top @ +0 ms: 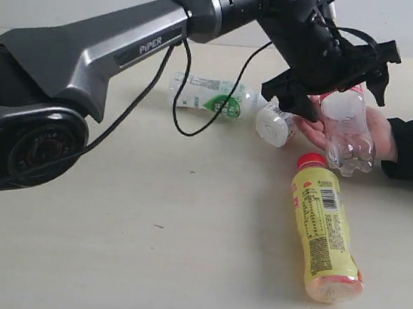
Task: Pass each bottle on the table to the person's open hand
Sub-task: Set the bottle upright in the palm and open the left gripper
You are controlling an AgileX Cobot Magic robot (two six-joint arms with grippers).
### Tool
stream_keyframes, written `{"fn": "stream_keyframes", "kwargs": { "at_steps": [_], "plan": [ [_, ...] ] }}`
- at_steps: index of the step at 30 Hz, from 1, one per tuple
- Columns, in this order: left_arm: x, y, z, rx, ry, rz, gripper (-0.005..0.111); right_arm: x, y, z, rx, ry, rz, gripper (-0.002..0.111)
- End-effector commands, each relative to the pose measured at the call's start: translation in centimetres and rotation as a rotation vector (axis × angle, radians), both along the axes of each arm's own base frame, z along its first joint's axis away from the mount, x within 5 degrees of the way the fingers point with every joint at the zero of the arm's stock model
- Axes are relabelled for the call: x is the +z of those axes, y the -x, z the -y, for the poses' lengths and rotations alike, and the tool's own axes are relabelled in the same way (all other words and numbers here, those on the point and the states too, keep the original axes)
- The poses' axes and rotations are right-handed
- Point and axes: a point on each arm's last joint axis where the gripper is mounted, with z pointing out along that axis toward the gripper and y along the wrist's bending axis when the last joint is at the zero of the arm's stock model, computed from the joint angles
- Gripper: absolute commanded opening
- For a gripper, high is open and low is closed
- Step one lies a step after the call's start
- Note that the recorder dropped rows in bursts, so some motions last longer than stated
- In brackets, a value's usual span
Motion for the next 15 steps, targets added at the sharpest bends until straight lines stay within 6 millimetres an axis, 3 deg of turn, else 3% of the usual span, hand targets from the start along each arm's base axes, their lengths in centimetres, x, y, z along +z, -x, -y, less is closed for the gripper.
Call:
{"fn": "stream_keyframes", "kwargs": {
  "at_steps": [1, 10, 15],
  "plan": [
    [3.2, 0.7, -1.0, -0.069, -0.034, 0.051, 0.084, 0.0, 0.0, 0.0, -0.002, 0.003, 0.010, 0.000],
    [6.9, 1.8, -2.5, -0.196, -0.092, 0.164, 0.082, 0.0, 0.0, 0.0, -0.002, 0.003, 0.010, 0.000],
    [8.6, 3.3, -2.1, -0.294, -0.089, 0.255, 0.061, 0.0, 0.0, 0.0, -0.002, 0.003, 0.010, 0.000]
  ]
}}
